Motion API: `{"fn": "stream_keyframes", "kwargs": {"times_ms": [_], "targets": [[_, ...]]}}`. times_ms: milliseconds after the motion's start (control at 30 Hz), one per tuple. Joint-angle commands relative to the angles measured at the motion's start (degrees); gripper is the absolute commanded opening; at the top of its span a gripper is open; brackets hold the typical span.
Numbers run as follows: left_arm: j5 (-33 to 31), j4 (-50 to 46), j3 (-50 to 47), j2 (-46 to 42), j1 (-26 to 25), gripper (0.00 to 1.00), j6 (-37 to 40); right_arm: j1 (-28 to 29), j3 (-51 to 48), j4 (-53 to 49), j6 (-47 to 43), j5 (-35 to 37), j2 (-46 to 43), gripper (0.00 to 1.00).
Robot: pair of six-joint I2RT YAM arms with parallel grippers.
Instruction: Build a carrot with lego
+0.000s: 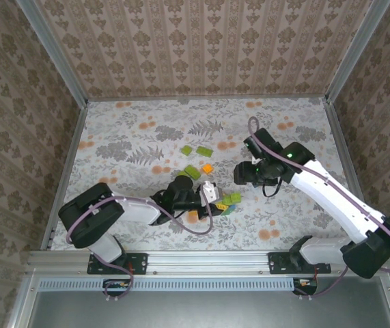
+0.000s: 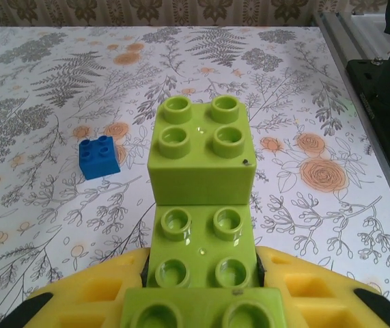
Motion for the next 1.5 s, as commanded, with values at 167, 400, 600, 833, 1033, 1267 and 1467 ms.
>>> {"fn": "stream_keyframes", "kwargs": {"times_ms": [167,400,600,833,1033,1267,1467], "targets": [[-0.4,-27.1,3.8,-11.9,5.2,0.31,-0.7,-2.5,-3.6,2.4,-3.5,-0.6,-2.3,0.67],[2.4,-36.0,6.0,-24.6,8.4,0.31,-5.0,-2.9,-8.8,7.6,-5.3,-3.5,-2.0,0.66],[3.6,-49.6,14.5,-24.9,14.3,0.32,-7.9,-3.1,-10.6,9.6,-7.3,-5.2,-1.9,0.66],[3.3,-62.1,23.8,-21.4,25.0,0.32,-11.2,-3.6,-10.5,10.6,-9.1,-5.7,-0.9,0.66],[11.6,-63.9,28.2,-15.1,36.1,0.32,-13.3,-3.6,-12.0,12.6,-9.6,-6.5,-0.1,0.66],[18.1,-65.2,33.3,-5.9,45.1,0.33,-13.9,-3.7,-13.9,15.0,-10.0,-8.1,1.6,0.66],[19.0,-73.3,43.9,3.1,50.5,0.34,-11.9,-3.7,-15.0,17.3,-10.2,-9.7,3.9,0.66]]}}
